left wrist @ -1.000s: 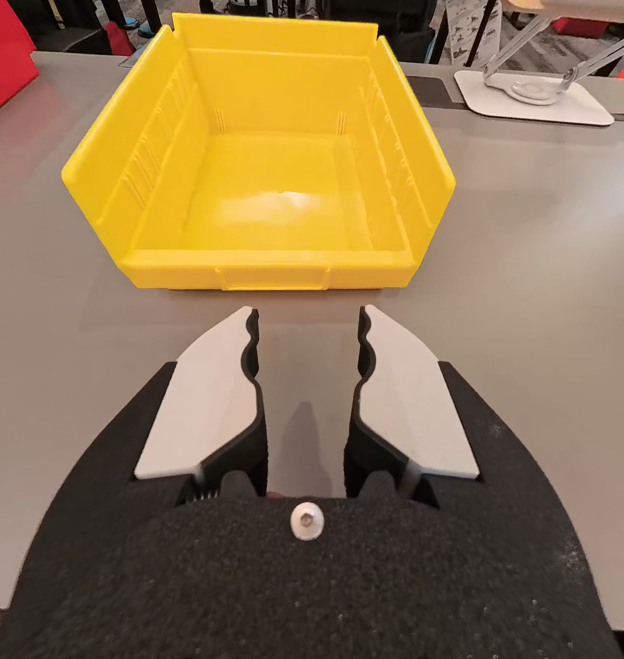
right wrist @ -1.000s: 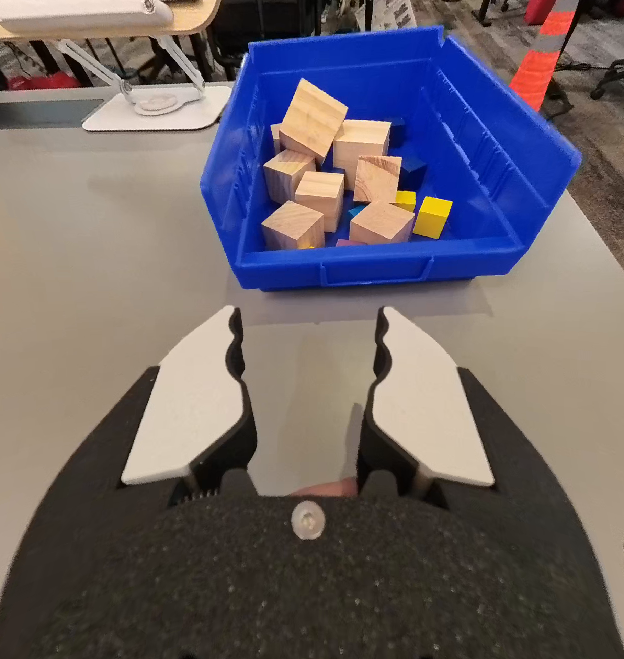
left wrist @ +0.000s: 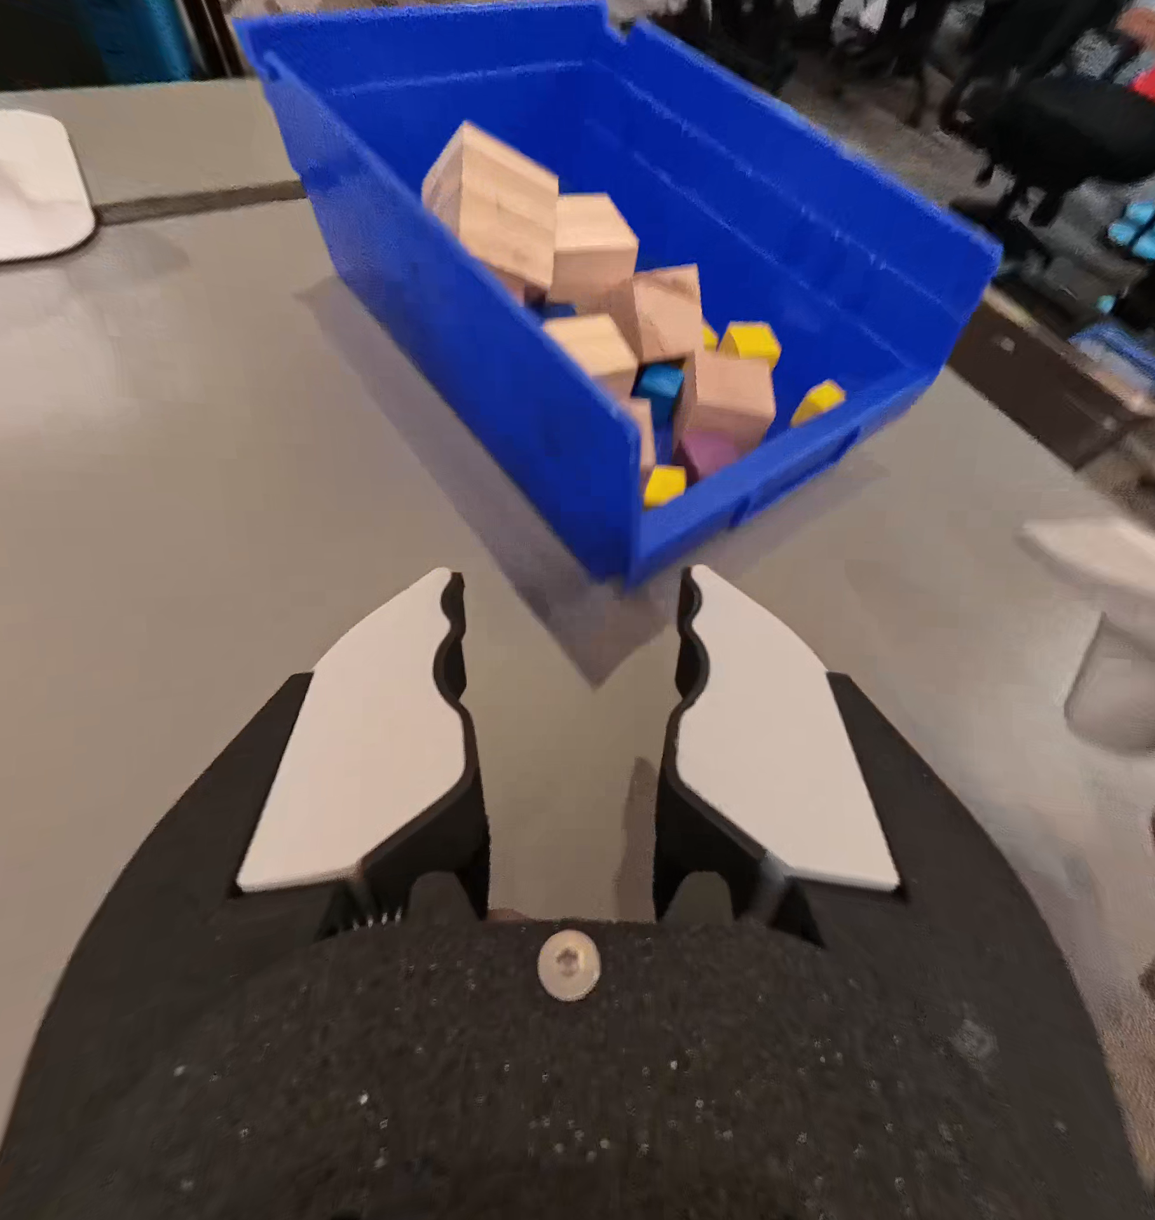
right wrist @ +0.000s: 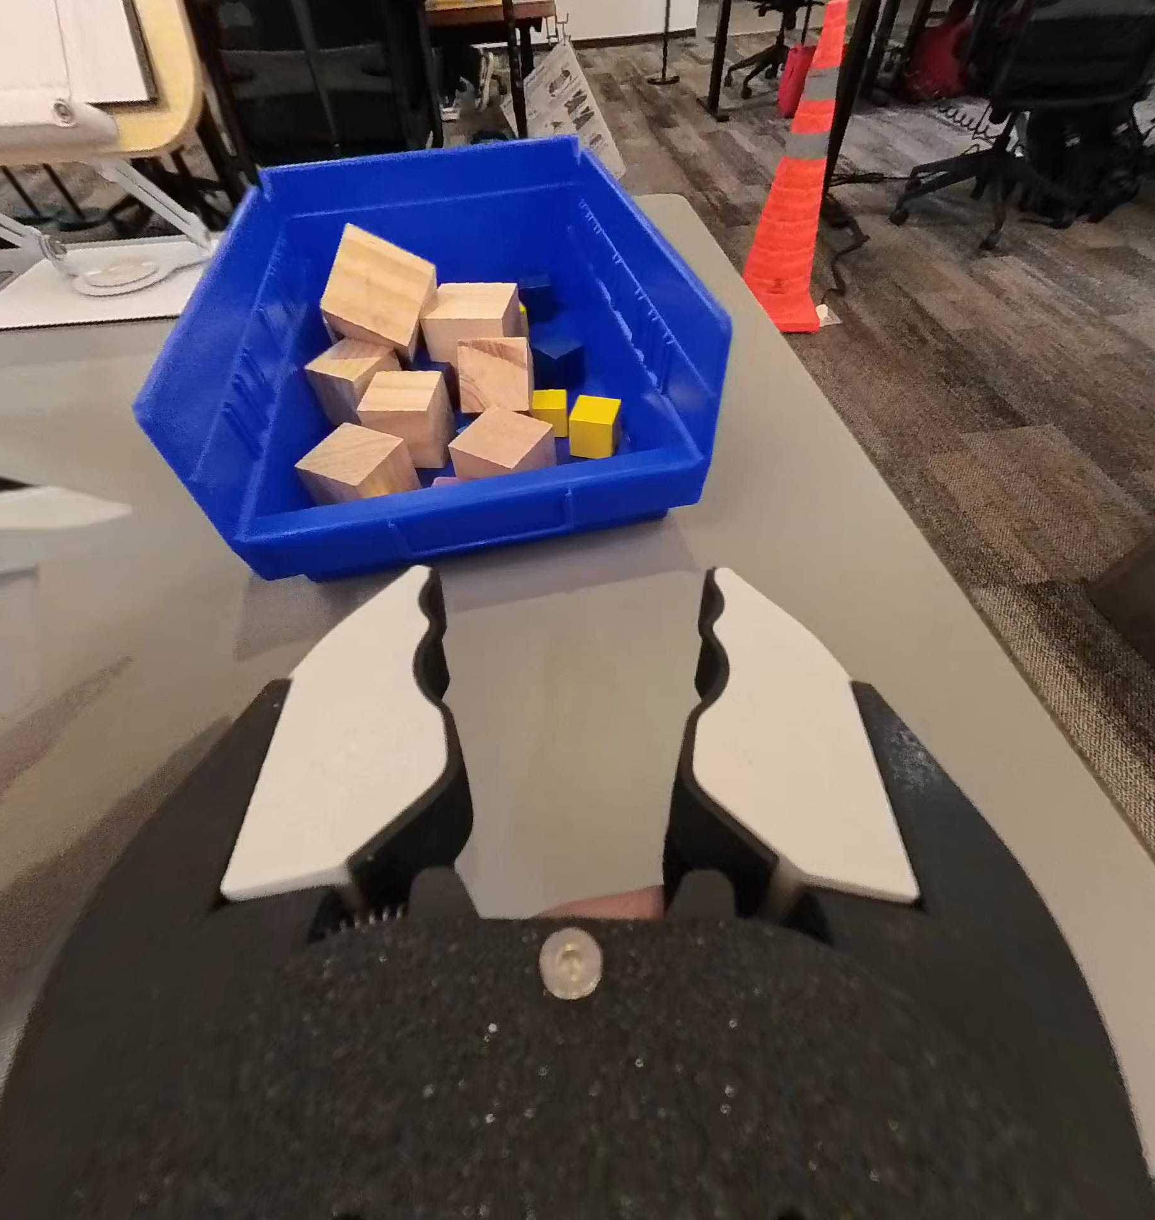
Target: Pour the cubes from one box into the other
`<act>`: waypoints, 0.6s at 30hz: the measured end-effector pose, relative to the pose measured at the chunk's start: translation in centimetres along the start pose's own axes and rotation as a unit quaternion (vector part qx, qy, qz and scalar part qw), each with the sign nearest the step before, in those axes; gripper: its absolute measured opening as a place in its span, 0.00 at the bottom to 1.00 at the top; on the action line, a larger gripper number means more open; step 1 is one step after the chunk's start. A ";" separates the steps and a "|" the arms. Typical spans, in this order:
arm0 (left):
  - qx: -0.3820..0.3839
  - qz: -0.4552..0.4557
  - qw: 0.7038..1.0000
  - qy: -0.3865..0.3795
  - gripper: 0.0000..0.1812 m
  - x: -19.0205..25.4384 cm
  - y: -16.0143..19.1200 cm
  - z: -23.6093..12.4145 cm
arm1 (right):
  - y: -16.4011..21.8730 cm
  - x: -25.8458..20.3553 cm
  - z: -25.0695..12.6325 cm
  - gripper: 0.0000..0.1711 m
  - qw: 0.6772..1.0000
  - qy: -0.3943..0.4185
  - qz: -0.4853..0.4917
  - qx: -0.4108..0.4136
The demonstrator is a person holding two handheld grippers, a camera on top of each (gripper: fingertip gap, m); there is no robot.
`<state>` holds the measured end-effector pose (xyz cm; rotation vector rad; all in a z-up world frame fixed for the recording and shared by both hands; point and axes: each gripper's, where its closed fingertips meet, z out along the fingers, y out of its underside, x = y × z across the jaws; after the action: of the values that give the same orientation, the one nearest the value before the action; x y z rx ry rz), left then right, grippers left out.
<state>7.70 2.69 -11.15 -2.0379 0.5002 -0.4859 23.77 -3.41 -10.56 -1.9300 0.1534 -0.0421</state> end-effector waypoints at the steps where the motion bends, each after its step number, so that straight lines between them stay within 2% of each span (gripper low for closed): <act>1: 0.018 -0.013 1.000 -0.004 0.32 0.3 -1.0 0.8 | 0.1 0.3 0.1 0.43 1.000 0.001 -0.001 -0.001; 3: 0.052 -0.024 0.998 -0.014 0.31 0.5 -3.1 1.7 | 0.3 1.0 0.2 0.43 1.000 0.010 -0.008 -0.004; 5: 0.047 -0.007 0.999 -0.023 0.28 0.5 -3.9 3.0 | 0.5 1.4 0.7 0.43 1.000 0.010 -0.004 -0.010; 9: -0.014 0.015 0.999 -0.033 0.27 0.4 -2.2 5.7 | 0.4 1.5 1.7 0.43 0.999 -0.006 0.029 -0.012; 11: -0.023 0.011 0.999 -0.037 0.21 0.2 -1.5 6.4 | 0.1 1.9 2.4 0.42 0.999 0.003 0.039 -0.007; 13: -0.015 0.001 0.999 -0.042 0.14 -0.4 -1.6 6.4 | 0.1 2.3 3.3 0.40 0.999 0.013 0.043 -0.011; 16: -0.010 0.017 0.995 -0.099 0.06 -3.2 -1.7 5.5 | 0.4 2.0 4.2 0.38 0.999 0.014 0.048 -0.021; 18: -0.001 -0.005 0.994 -0.113 0.03 -5.1 -1.5 4.5 | 0.6 0.9 4.7 0.34 0.998 0.005 0.054 -0.025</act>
<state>6.03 9.25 -12.68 -2.0662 0.3540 -0.2548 25.06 0.61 -12.85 -1.9691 0.2670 0.0250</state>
